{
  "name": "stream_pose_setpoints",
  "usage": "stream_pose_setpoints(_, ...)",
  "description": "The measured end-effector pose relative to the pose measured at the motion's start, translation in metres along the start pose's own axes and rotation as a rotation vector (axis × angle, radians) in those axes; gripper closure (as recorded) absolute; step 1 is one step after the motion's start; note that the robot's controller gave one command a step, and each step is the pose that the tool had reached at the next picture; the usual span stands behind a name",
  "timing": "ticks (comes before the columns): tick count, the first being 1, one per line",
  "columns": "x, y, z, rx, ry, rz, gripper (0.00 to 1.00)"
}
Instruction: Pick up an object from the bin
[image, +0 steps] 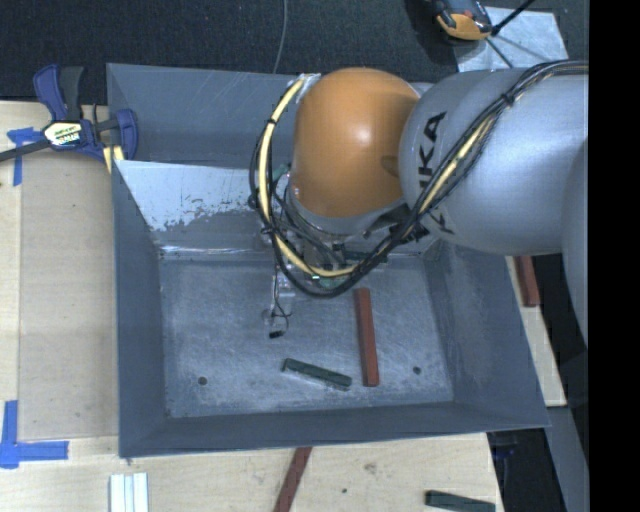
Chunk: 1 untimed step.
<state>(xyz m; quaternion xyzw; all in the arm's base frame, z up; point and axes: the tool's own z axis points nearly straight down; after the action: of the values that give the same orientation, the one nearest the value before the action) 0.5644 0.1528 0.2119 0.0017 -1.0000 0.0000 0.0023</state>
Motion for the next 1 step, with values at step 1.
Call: stream_pose_setpoints(1, -0.0018, -0.0008, -0.0044, -0.001, -0.008, 0.003, 0.0)
